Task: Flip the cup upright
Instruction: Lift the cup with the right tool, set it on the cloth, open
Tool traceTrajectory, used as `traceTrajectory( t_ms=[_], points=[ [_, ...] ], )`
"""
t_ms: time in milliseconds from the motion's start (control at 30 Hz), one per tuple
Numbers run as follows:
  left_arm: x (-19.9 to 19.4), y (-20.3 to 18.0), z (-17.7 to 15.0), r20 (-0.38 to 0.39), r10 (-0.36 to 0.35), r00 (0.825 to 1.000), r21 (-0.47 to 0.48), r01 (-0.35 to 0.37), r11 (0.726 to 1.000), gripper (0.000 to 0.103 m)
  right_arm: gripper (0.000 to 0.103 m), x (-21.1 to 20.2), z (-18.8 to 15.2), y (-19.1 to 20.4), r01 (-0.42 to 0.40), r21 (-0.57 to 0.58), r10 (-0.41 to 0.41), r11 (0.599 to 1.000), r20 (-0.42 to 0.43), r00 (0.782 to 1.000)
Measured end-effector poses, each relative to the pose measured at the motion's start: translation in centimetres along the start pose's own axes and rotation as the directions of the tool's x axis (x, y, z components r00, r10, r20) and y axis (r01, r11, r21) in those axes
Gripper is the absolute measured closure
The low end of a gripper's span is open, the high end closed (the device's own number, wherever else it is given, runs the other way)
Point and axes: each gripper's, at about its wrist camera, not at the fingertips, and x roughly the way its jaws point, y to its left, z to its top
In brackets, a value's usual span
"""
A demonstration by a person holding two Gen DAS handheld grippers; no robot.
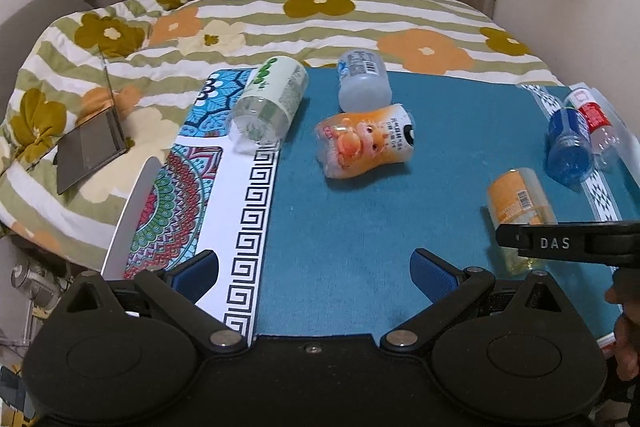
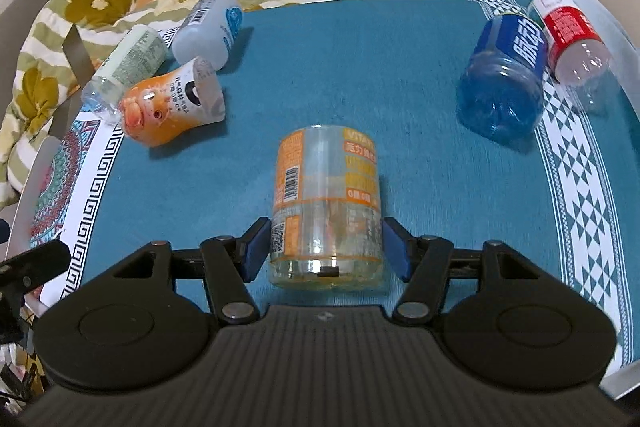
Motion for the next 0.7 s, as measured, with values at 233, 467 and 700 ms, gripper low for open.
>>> traceTrajectory(
  t_ms=[233,467,700],
  points=[
    [-0.2,-0.4,0.3,0.006,-0.027,1.0,0.025,0.027,0.999,0.0,0.003,-0.5,0.0,-0.2,0.007,0.023,-0.007,1.0,0.012,1.0],
    [-0.7,-0.4,0.9,0.017,-0.042,0.999,0.02,0.041,0.999,0.0,0.003,-0.9,-0.1,0.0,-0.009,0.032,0.009,0.999,0.006,1.0],
    [-2.2,-1.3,2.9,0.043,-0.069,0.997,0.029,0.068,0.997,0.0,0.002,-4.4,0.2,-0.7,-0.018,0.039,0.017,0.999,0.03,0.999]
  ],
)
